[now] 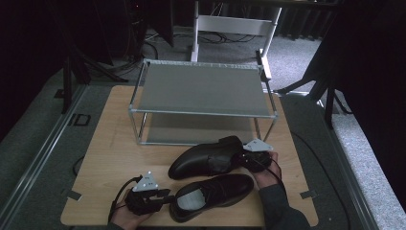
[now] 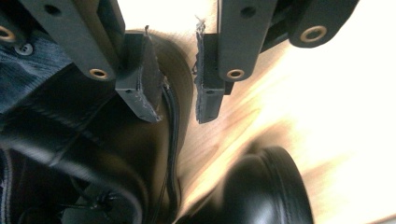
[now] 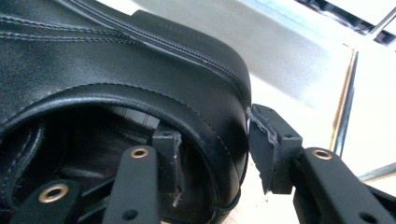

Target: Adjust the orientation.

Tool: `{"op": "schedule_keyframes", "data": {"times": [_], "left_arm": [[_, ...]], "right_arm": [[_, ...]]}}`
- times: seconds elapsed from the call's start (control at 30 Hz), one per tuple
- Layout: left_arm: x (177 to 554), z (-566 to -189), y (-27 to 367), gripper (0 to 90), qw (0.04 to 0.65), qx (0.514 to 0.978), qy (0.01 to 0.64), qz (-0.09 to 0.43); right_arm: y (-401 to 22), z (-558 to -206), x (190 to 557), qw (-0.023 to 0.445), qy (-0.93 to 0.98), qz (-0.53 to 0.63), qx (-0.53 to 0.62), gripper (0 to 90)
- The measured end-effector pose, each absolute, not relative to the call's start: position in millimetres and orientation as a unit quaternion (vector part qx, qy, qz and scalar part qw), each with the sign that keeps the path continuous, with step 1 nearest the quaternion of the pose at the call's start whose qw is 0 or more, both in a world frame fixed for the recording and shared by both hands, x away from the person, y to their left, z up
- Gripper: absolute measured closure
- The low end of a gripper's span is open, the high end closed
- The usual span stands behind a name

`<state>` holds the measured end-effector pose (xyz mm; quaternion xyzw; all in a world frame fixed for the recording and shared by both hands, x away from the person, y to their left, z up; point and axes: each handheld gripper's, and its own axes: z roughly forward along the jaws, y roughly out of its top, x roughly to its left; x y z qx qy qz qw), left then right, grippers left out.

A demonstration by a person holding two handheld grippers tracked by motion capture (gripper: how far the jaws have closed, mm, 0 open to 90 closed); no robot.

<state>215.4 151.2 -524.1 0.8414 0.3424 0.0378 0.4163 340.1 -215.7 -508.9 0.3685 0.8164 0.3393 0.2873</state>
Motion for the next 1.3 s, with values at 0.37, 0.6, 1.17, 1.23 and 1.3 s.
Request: {"op": "schedule_keyframes", "data": {"times": [0.37, 0.6, 1.17, 1.23, 1.3], "left_arm": [[211.4, -530.7, 147.9, 74.3, 0.425, 0.833, 0.352, 0.025], [205.1, -531.8, 144.9, 75.0, 0.433, 0.831, 0.348, 0.012], [198.1, -538.5, 110.8, 72.9, 0.438, 0.844, 0.307, -0.029], [198.6, -538.4, 110.6, 71.9, 0.438, 0.845, 0.307, -0.029], [198.3, -538.1, 110.3, 71.8, 0.437, 0.845, 0.307, -0.027]], "right_arm": [[-209.2, -501.5, 344.2, 0.316, 0.816, 0.315, 0.367, 67.7], [-215.4, -494.4, 350.3, 0.324, 0.803, 0.304, 0.397, 70.5], [-211.2, -482.1, 358.2, 0.330, 0.800, 0.274, 0.419, 72.6], [-215.3, -473.6, 355.0, 0.343, 0.796, 0.254, 0.430, 72.8], [-219.3, -469.5, 353.8, 0.343, 0.795, 0.243, 0.438, 72.8]]}}
